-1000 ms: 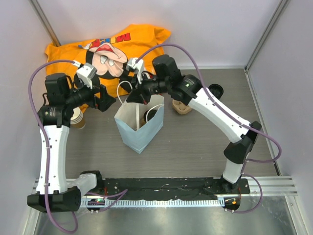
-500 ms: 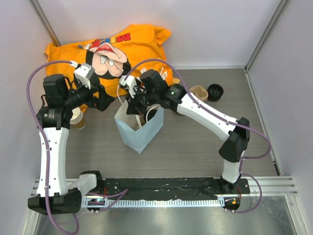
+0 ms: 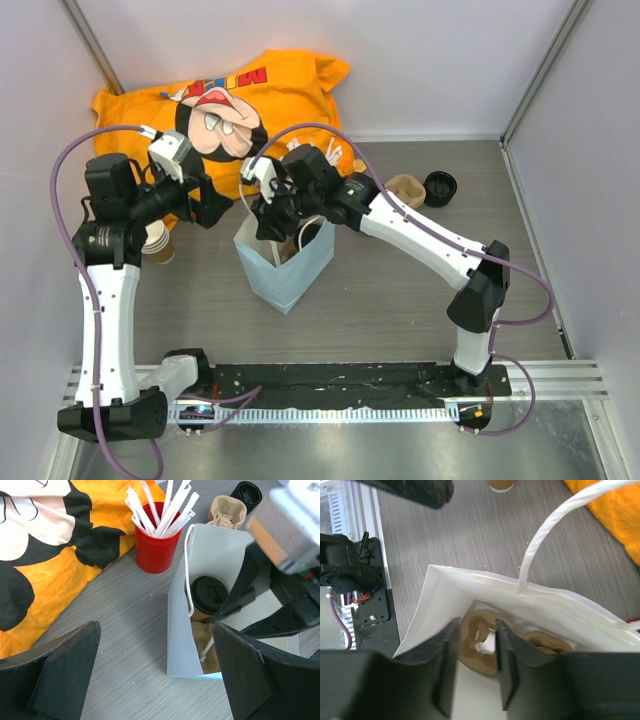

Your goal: Pack the takeout coffee

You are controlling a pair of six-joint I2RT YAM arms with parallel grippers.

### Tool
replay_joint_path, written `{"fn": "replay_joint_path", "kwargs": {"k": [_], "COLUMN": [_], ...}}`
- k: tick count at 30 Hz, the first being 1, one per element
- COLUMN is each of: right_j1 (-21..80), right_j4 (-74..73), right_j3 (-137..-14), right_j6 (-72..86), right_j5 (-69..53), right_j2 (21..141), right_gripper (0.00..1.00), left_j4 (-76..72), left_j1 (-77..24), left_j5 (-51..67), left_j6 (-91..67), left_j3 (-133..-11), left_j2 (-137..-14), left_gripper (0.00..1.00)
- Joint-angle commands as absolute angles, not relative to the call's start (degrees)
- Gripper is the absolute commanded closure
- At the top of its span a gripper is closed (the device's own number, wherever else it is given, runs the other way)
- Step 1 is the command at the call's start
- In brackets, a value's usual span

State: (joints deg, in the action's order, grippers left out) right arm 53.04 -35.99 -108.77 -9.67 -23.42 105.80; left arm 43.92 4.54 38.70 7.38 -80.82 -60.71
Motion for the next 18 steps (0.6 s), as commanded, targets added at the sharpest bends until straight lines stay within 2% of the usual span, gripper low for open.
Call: {"fn": "replay_joint_path", "kwargs": {"k": [1, 2, 8, 14, 18], "right_j1": [53.09, 53.09, 52.65, 47.82, 42.29], "right_j4": [-37.43, -37.79, -40.25, -40.96, -40.61], "right_j3": [-114.69, -116.35, -124.61, -130.07, -130.52], "right_j6": [-11.86, -12.04, -12.57, -11.60, -9.85], "right_j5": [-22.06, -21.89, -21.44, -21.80, -22.06], "right_j2": [102.83, 102.40, 101.43, 99.50, 97.21], "right_gripper": [0.55, 0.50, 0.41, 0.38, 0.37], "left_j4": [41.48, 41.48, 43.24, 44.47, 43.77], "left_j1": [5.01, 5.01, 4.92, 5.01, 5.01], "left_j5": [40.34, 40.43, 43.15, 43.07, 37.63], "left_j6": [6.15, 6.24, 9.39, 11.78, 12.74], "left_j3": [-80.68, -80.68, -80.95, -81.65, -81.83], "left_j2": [-59.59, -59.68, -60.03, -60.20, -60.56], "left_gripper": [0.00, 0.00, 0.00, 0.00, 0.00]}}
